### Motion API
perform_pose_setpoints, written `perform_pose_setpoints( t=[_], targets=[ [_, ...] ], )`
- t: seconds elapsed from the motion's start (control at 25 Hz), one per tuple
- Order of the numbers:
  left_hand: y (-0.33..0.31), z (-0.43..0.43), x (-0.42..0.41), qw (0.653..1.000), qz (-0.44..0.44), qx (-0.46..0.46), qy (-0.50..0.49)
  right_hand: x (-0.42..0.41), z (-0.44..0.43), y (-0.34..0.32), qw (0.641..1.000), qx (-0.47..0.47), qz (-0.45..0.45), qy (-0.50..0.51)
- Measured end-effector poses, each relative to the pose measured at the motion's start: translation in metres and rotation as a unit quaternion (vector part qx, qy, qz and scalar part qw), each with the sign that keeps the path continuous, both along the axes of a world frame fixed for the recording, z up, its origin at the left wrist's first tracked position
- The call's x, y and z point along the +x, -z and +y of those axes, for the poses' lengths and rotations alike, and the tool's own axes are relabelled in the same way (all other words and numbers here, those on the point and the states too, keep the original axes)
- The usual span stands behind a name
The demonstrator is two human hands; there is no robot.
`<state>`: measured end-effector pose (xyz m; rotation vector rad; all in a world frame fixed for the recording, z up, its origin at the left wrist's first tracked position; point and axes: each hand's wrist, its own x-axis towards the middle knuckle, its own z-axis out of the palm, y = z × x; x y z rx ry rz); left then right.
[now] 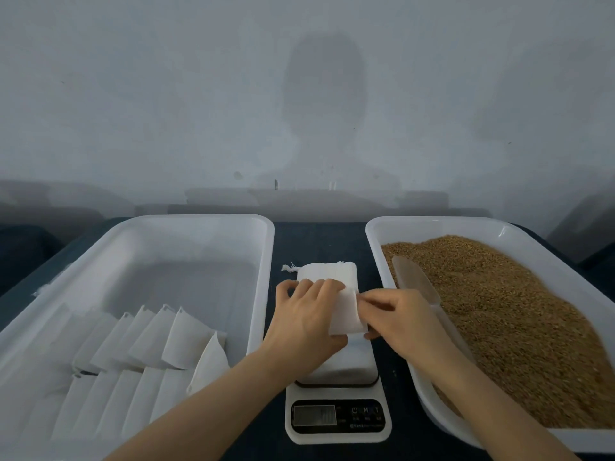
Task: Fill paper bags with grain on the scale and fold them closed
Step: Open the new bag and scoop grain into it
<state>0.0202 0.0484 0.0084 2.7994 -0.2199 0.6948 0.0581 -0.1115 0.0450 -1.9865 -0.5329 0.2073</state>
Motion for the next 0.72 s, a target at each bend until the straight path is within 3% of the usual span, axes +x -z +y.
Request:
perform_pose_setpoints(
  t=[0.12,0.36,0.44,0.52,0.6,0.72],
  targets=[
    [-0.002,-0.003,-0.002,1.000,0.006,0.002,0.025,-0.001,0.002,0.003,0.998,-0.052,-0.033,-0.005],
    [-0.002,-0.002,0.000,0.996,-0.076,0.007,0.043,0.002,0.004,0.005,0.998,-0.062,-0.028,-0.013],
    [-0.001,0.000,0.000,0.997,-0.040,-0.055,0.043,0.002,0.001,0.003,0.997,-0.063,-0.027,-0.032],
    [-0.003,0.003,0.000,0.984,0.056,-0.171,0.020,0.011,-0.012,0.000,0.994,-0.089,-0.060,-0.005],
    [-0.004,0.005,0.002,0.952,0.141,-0.271,0.003,0.030,-0.037,-0.001,0.973,-0.180,-0.109,0.090],
    [-0.004,0.007,0.004,0.924,0.188,-0.332,0.017,0.054,-0.074,0.006,0.893,-0.416,-0.075,0.156]
  ],
)
